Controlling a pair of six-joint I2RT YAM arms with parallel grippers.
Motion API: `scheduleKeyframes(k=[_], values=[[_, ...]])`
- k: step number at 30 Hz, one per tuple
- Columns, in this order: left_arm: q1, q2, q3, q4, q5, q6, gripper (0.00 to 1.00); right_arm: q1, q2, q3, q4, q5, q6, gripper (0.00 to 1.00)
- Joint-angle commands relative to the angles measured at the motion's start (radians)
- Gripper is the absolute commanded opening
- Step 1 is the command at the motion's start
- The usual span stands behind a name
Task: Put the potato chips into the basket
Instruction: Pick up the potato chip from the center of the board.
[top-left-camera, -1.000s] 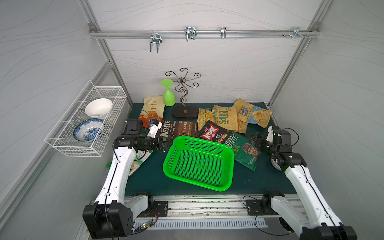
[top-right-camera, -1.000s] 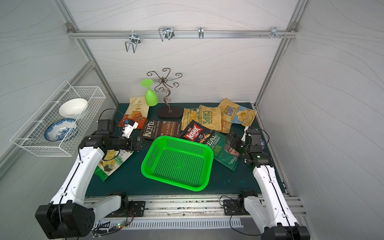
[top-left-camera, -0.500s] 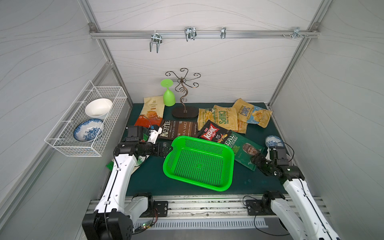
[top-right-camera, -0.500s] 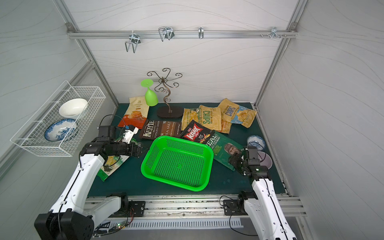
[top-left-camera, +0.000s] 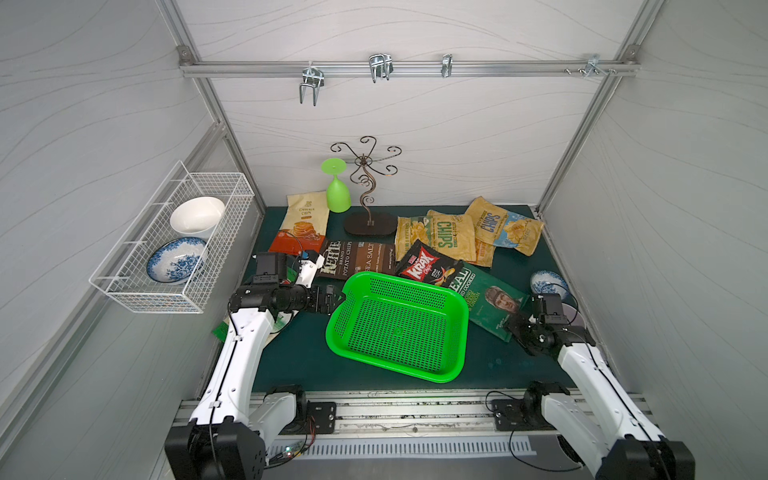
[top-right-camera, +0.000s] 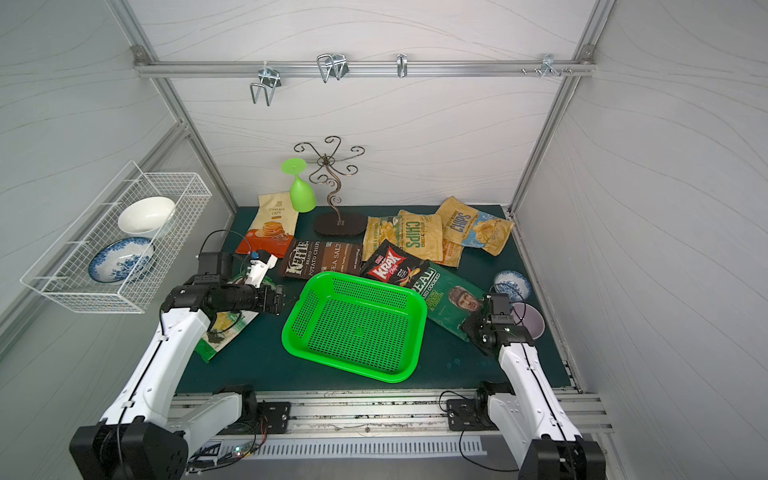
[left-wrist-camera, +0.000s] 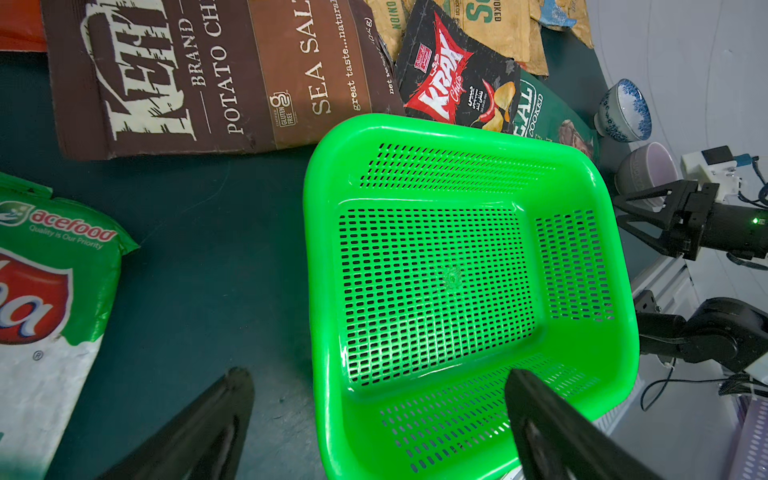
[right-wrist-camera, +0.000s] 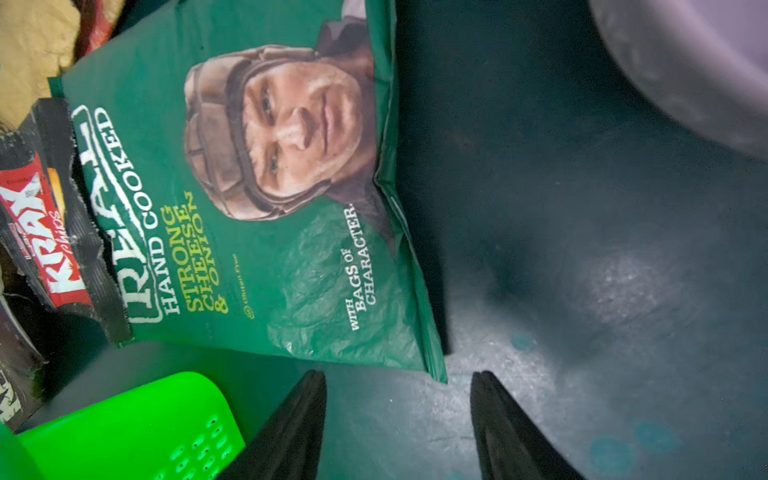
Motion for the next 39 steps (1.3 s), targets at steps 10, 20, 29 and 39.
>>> scheduleKeyframes(k=[10, 20, 29, 39], values=[[0.004, 0.0, 0.005, 0.027, 0.011, -0.005, 0.99, -0.018, 0.095, -0.011, 0.083, 0.021, 0.054, 0.59], [0.005, -0.001, 0.008, 0.027, 0.012, -0.009, 0.99, -0.02, 0.175, -0.011, 0.115, -0.011, 0.086, 0.59], [0.003, 0.001, 0.007, 0.027, 0.008, -0.012, 0.99, -0.019, 0.299, 0.002, 0.156, -0.033, 0.094, 0.6], [0.004, -0.001, 0.004, 0.037, -0.008, -0.015, 0.99, -0.02, 0.3, -0.028, 0.249, -0.099, 0.081, 0.47]])
